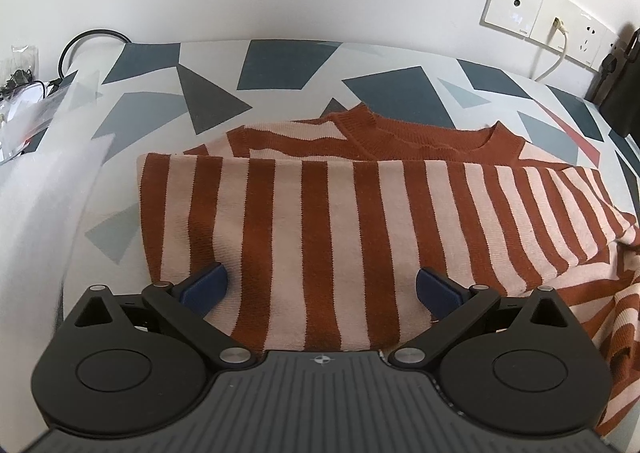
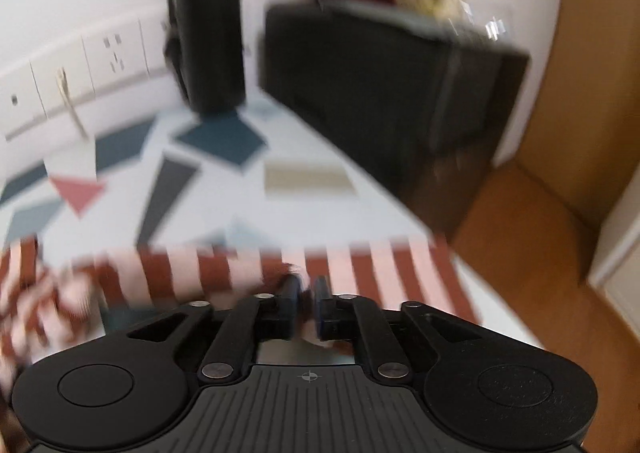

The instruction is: Fold clothes

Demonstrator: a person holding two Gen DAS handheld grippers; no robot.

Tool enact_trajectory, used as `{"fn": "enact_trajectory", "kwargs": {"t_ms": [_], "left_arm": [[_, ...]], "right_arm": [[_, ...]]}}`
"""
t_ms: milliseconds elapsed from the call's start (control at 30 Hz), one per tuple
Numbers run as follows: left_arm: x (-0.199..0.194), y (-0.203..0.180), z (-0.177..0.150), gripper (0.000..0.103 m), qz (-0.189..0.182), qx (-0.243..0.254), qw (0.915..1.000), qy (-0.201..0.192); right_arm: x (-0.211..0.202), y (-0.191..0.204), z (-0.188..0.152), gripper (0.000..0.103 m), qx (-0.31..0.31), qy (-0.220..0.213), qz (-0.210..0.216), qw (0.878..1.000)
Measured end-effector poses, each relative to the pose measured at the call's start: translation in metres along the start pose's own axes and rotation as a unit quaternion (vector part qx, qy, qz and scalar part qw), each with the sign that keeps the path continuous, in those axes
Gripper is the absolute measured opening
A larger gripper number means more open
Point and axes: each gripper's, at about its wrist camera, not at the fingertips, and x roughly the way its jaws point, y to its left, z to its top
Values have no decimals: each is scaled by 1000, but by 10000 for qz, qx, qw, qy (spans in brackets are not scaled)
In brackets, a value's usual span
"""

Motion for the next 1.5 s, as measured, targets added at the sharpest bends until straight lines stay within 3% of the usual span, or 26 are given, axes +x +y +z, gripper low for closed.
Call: {"fn": "enact_trajectory", "kwargs": {"t_ms": [133, 267, 333, 433, 500, 533, 700, 767, 800, 867, 900, 933, 1067, 1133, 1233, 1300, 1367, 1500], "left_arm": [[0, 0, -1, 102, -10, 42, 10000, -4], [-1, 2, -1, 102, -64, 2, 10000, -14], [-1, 1, -1, 102, -50, 26, 10000, -10], [-1, -3, -2, 102, -11, 69, 10000, 1], [0, -5, -3, 102, -13, 100, 9999, 18], [0, -5, -4, 102, -33, 101, 9999, 34], [0, -6, -5, 102, -26, 108, 9999, 3], [0, -5, -6, 102, -48, 85, 10000, -16], [-1, -4, -6, 102, -64, 72, 10000, -28], [-1, -3, -6, 102, -96, 52, 9999, -51], [-1, -2, -6, 102, -110, 44, 9999, -61], [-1, -2, -7, 102, -126, 33, 9999, -70], [-2, 2, -5, 102, -199, -72, 9997, -72], [-3, 4, -4, 102, -237, -110, 9996, -52], [-4, 7, -3, 102, -281, -166, 9995, -36], [-5, 8, -2, 102, -277, -187, 9994, -38], [-7, 9, -2, 102, -282, -232, 9993, -50], [-10, 18, -2, 102, -208, -401, 9990, -68]], "right_arm": [[-17, -18, -23, 26, 533, 225, -88, 9983], [-35, -38, -20, 28, 1070, 43, -77, 9942], [-35, -47, -8, 43, 1246, -6, -65, 9922], [-14, -59, 14, 55, 1687, 275, 22, 9853], [7, -62, 30, 57, 1920, 491, -95, 9801], [17, -61, 37, 63, 1974, 576, -210, 9784], [65, -42, 60, 67, 1732, 1243, -650, 9748], [69, -31, 60, 66, 1496, 1248, -780, 9777], [70, -26, 60, 60, 1377, 1245, -843, 9790], [67, -19, 58, 44, 1276, 1086, -779, 9828], [66, -16, 57, 24, 1228, 1003, -743, 9845], [66, -14, 58, 5, 1230, 995, -629, 9854], [61, 1, 70, 4, 1354, 795, 22, 9876], [45, 16, 86, 4, 1340, 269, 500, 9893], [9, 49, 114, 4, 1125, -462, 1513, 9810], [-15, 75, 132, 4, 872, -828, 2163, 9689], [-40, 107, 144, 4, 544, -1010, 2952, 9485], [-68, 171, 142, 4, -332, -850, 3956, 9139]]}}
